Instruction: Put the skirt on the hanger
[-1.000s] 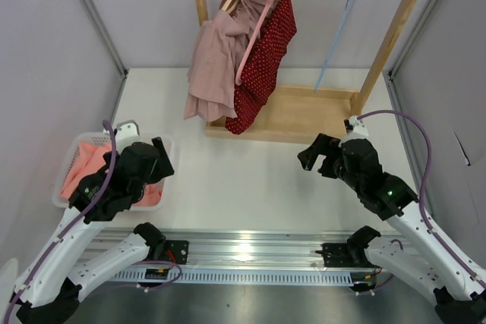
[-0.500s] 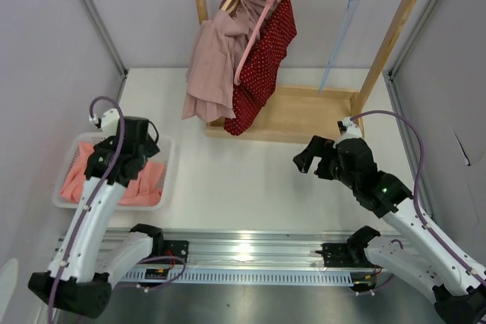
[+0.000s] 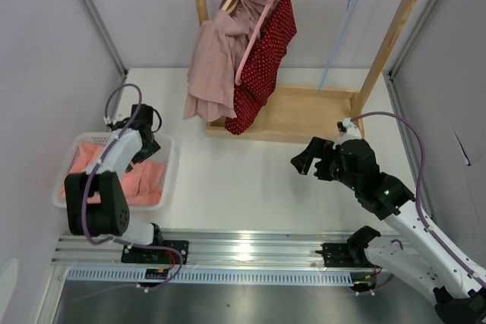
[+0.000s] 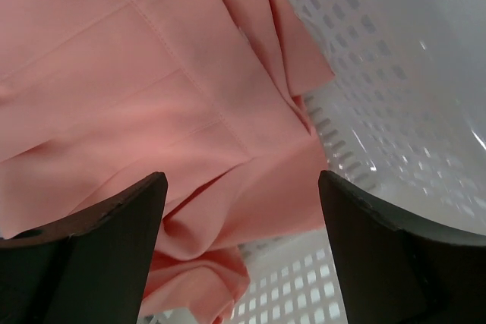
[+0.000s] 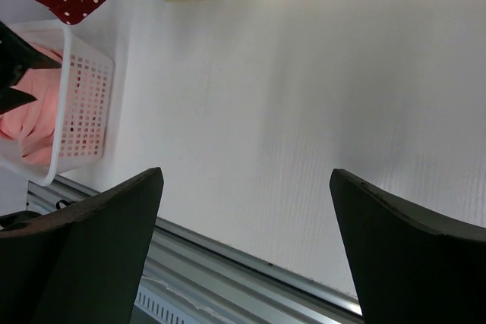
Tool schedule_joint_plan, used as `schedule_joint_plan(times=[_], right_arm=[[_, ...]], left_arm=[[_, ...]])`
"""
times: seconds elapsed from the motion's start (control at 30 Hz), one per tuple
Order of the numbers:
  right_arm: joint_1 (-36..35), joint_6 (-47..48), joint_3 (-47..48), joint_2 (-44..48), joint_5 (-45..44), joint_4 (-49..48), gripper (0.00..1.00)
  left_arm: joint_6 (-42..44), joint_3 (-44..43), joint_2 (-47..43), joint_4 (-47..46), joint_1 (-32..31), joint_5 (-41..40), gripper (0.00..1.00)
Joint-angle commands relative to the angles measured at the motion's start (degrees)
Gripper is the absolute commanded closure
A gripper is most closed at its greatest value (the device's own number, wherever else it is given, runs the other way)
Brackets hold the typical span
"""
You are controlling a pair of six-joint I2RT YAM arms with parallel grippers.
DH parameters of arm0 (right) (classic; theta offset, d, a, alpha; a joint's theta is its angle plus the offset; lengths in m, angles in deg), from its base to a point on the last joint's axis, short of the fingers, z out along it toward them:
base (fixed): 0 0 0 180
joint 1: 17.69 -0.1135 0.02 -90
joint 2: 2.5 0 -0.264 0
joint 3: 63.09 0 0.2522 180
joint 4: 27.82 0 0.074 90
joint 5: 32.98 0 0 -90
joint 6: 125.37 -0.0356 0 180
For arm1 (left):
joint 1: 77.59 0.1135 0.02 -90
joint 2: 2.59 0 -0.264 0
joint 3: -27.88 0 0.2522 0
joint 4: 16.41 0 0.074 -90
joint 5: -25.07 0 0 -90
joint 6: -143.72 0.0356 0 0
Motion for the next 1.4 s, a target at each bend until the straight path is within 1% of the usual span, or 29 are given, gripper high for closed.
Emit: schedule_joint_plan(times=[0.0,0.1,0.23,0.27,0.33,0.37,0.43,0.47,0.53,0.57,0.7,0.83,0.93,0.97,1.1,1.2,1.27,1.3,1.33,1.37], right_arm=[[0.26,-0.60,1.85,2.07,0.92,-1.30,0.01],[0.26,-0.69,1.86,3.21,0.39,-0.24,0.01],[0.26,-0.69,1.68,4.18,0.13,0.29,0.01],[0.18,-0.69,1.68,4.27,0.04,0.46,0.01],[0.26,-0.78,1.24,4.27,0.04,0.38,0.01],[0.26,-0.78,1.15,4.27,0.04,0.29,0.01],[0.26,-1.04,0.72,4.27,0.48,-0.41,0.01],[0.26,-1.13,0.63,4.27,0.74,-0.59,0.01],[0.26,-1.22,0.36,4.09,1.01,-1.20,0.01],[0.26,-1.22,0.36,3.92,1.18,-1.29,0.01],[0.26,-1.13,0.36,3.48,1.45,-1.82,0.01],[0.26,-1.31,0.19,2.69,2.06,-2.96,0.01],[0.18,-1.57,0.27,1.55,2.15,-4.19,0.01],[0.26,-1.48,0.36,1.11,3.72,-4.46,0.01],[0.18,-0.87,1.94,-1.00,4.52,-4.72,0.01],[0.18,-0.17,2.99,-2.67,4.52,-4.20,0.01],[0.18,0.28,3.79,-3.38,4.70,-4.20,0.01],[0.18,0.36,3.96,-4.08,4.79,-4.20,0.01],[0.18,0.54,4.40,-4.34,4.79,-4.28,0.01],[0.18,0.63,4.58,-4.78,4.70,-4.37,0.01]], left_arm=[[-3.32,-0.33,7.06,-3.65,1.23,-3.47,0.14],[-4.64,-1.56,13.04,-2.69,2.02,-4.26,0.14],[-5.43,-1.92,15.16,-3.04,2.11,-4.27,0.17],[-5.78,-1.91,14.90,-2.95,2.20,-4.26,0.26],[-5.96,-2.00,14.38,-2.86,2.20,-4.18,0.37],[-5.79,-2.35,13.94,-2.69,2.20,-4.00,0.49],[-5.44,-2.62,12.79,-1.99,2.29,-3.83,0.65],[-5.17,-3.31,12.36,-1.64,2.29,-3.65,0.78],[-4.73,-4.11,10.69,-0.06,2.29,-3.56,0.94],[-4.03,-5.24,9.98,0.56,2.29,-3.47,1.00],[-1.05,-8.05,4.72,3.37,2.20,-3.03,1.00],[3.26,-11.93,-4.32,5.74,2.29,-2.33,1.00],[6.51,-15.27,-8.73,7.15,2.20,-1.28,1.00],[7.65,-16.32,-11.44,7.59,2.11,-0.23,1.00],[8.54,-19.31,-18.22,9.26,1.76,2.23,1.00],[9.68,-23.61,-21.39,10.67,0.27,3.38,1.00],[10.64,-29.83,-22.01,11.81,-2.01,3.65,1.00],[10.91,-31.26,-22.54,11.99,-2.28,4.08,1.00],[11.61,-34.66,-22.72,12.16,-5.50,4.52,1.00],[11.88,-37.66,-22.80,12.25,-6.66,4.79,1.00]])
